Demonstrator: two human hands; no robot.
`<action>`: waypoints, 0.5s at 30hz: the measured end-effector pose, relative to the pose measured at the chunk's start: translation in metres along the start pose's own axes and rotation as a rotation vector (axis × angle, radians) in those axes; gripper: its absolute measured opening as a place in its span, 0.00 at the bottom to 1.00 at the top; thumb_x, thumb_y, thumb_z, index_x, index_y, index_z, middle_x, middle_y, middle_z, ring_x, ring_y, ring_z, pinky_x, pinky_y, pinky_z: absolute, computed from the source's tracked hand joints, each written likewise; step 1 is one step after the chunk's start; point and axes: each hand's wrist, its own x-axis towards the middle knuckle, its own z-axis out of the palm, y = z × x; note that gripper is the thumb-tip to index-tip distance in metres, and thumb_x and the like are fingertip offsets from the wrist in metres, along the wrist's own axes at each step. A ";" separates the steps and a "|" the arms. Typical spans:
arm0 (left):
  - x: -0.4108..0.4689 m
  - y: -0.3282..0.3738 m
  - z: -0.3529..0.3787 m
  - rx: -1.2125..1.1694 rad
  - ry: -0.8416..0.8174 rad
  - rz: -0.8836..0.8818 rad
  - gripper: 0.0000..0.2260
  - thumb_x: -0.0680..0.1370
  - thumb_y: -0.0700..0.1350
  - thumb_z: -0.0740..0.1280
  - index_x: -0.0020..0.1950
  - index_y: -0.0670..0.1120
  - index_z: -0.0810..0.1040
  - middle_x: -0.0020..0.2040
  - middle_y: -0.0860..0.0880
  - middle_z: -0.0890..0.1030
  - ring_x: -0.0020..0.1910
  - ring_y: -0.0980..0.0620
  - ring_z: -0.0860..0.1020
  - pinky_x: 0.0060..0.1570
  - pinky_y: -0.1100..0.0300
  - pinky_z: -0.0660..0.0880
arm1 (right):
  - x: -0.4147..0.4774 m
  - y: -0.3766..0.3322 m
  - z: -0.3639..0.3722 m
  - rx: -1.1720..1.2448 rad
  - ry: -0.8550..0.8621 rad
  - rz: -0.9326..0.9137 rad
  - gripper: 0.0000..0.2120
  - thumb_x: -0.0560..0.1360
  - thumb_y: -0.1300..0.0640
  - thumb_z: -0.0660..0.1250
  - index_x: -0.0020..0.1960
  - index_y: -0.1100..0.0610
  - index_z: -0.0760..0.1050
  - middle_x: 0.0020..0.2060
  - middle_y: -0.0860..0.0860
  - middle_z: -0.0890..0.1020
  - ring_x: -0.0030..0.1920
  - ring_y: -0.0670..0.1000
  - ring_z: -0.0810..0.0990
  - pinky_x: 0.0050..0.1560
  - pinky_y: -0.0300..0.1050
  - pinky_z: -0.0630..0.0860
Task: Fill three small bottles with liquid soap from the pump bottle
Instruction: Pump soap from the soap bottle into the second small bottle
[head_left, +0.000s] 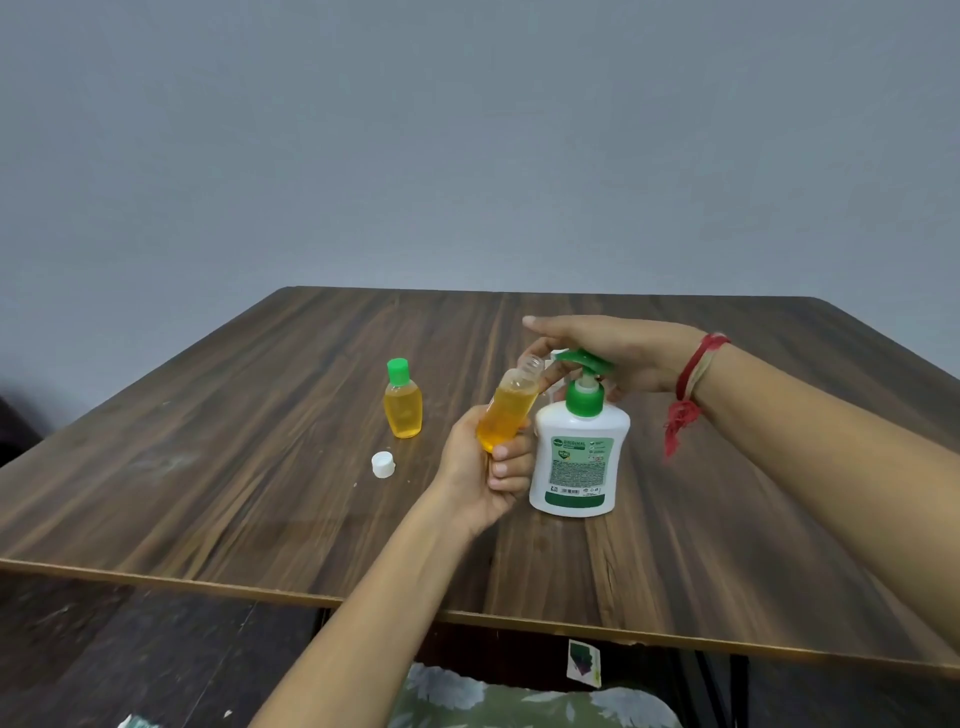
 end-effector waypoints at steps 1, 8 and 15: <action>-0.003 0.000 -0.002 -0.028 -0.011 0.012 0.16 0.76 0.46 0.54 0.31 0.43 0.72 0.19 0.52 0.62 0.15 0.59 0.60 0.14 0.70 0.53 | 0.002 0.001 -0.002 0.000 -0.008 -0.007 0.30 0.70 0.26 0.53 0.53 0.47 0.78 0.45 0.48 0.84 0.50 0.51 0.77 0.67 0.63 0.60; -0.021 0.010 -0.029 -0.197 -0.131 0.184 0.25 0.78 0.62 0.57 0.36 0.43 0.79 0.23 0.52 0.66 0.19 0.59 0.66 0.17 0.71 0.59 | 0.000 -0.001 -0.015 0.131 -0.015 -0.047 0.41 0.70 0.25 0.44 0.60 0.54 0.75 0.49 0.53 0.81 0.40 0.49 0.75 0.40 0.43 0.66; -0.044 0.032 -0.067 -0.022 -0.202 0.388 0.27 0.63 0.61 0.77 0.54 0.46 0.78 0.38 0.49 0.78 0.37 0.54 0.78 0.36 0.60 0.76 | -0.040 -0.029 -0.036 0.224 0.623 -0.533 0.19 0.81 0.50 0.56 0.61 0.62 0.74 0.57 0.56 0.79 0.43 0.42 0.76 0.40 0.25 0.72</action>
